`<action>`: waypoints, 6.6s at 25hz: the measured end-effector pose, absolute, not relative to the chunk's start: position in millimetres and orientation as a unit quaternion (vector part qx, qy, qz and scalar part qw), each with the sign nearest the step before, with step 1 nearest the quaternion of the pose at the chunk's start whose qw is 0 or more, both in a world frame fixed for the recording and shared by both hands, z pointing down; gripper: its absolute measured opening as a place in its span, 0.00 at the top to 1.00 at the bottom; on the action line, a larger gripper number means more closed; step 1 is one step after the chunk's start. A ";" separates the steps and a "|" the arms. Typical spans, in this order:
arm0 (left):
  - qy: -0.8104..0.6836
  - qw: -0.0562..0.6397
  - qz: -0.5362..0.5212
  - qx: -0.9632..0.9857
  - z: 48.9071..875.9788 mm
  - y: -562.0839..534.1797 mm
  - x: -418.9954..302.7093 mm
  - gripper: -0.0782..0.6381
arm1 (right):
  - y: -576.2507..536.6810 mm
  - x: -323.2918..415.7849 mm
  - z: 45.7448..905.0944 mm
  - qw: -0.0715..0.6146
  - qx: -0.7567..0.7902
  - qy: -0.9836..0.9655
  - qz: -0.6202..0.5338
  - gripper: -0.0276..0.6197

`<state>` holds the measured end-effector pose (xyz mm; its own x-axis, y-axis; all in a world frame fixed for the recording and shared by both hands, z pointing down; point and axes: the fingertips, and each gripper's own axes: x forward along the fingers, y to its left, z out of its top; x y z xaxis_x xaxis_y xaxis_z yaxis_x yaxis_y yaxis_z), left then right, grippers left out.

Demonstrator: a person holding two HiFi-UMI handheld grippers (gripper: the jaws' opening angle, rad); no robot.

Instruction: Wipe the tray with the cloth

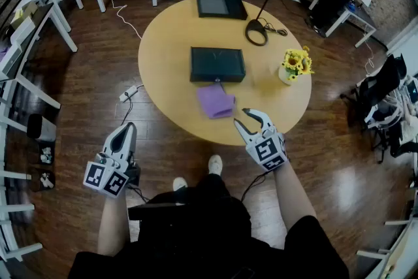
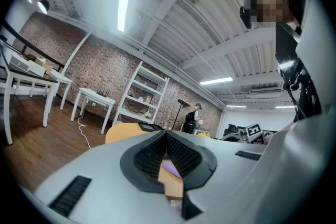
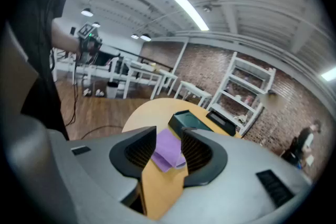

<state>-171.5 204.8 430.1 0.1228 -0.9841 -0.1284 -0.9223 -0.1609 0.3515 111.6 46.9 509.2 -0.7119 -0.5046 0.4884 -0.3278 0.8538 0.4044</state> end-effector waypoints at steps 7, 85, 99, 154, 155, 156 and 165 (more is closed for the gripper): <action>-0.645 0.117 -0.128 0.744 445.4 177.4 -168.7 0.90 | 5.5 74.5 581.7 0.450 0.069 -0.855 -0.248 0.68; -0.573 0.232 -0.091 0.781 503.0 -49.5 -167.8 0.90 | -260.2 30.5 610.1 0.454 0.331 -0.822 0.095 0.83; -0.575 0.235 -0.100 0.777 507.1 -47.2 -169.4 0.90 | -182.7 -75.1 557.0 0.317 0.206 -0.915 0.139 0.83; -0.576 0.354 0.075 0.733 608.2 -195.9 -126.7 0.66 | -324.2 106.2 602.3 0.065 0.368 -0.795 0.478 0.82; -0.577 0.355 0.072 0.732 608.4 -195.6 -126.8 0.66 | -325.9 103.8 607.8 0.060 0.361 -0.789 0.492 0.82; -0.578 0.358 0.066 0.731 608.8 -195.4 -127.3 0.66 | -327.0 103.0 611.5 0.052 0.355 -0.784 0.506 0.82; -0.570 0.379 0.031 0.728 612.8 -190.9 -130.6 0.69 | -304.7 120.1 650.2 -0.012 0.324 -0.709 0.626 0.82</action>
